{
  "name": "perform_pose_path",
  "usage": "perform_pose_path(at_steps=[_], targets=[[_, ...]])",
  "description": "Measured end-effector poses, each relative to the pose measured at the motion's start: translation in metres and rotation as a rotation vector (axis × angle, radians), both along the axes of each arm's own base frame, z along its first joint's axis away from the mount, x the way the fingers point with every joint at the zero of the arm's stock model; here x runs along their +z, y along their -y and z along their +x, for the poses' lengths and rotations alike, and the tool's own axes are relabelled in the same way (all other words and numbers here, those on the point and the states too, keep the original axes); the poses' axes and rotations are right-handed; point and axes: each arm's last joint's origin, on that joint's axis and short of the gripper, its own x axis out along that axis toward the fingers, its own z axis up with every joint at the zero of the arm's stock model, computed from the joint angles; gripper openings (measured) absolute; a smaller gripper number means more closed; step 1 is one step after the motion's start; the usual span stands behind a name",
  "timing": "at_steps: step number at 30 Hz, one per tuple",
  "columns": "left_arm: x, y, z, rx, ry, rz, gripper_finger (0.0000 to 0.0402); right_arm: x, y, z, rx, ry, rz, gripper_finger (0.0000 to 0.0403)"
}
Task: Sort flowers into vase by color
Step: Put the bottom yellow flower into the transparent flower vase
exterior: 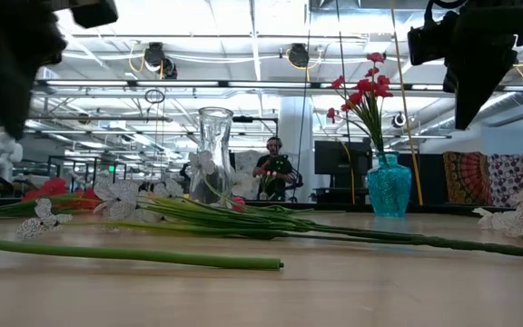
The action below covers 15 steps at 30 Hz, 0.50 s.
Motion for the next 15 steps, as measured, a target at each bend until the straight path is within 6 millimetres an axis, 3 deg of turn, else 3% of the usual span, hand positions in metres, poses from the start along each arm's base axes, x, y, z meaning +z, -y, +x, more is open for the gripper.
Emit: perform_pose_path(at_steps=[6, 15], targets=[[-0.014, 0.015, 0.004, -0.051, -0.062, -0.129, 0.0150, 0.000, 0.000, 0.001, 0.012, 0.008, -0.002, 0.0000], [-0.017, 0.013, 0.002, 0.061, -0.110, -0.137, 0.0150, 0.001, 0.000, 0.002, 0.025, 0.022, -0.004, 0.0000]])
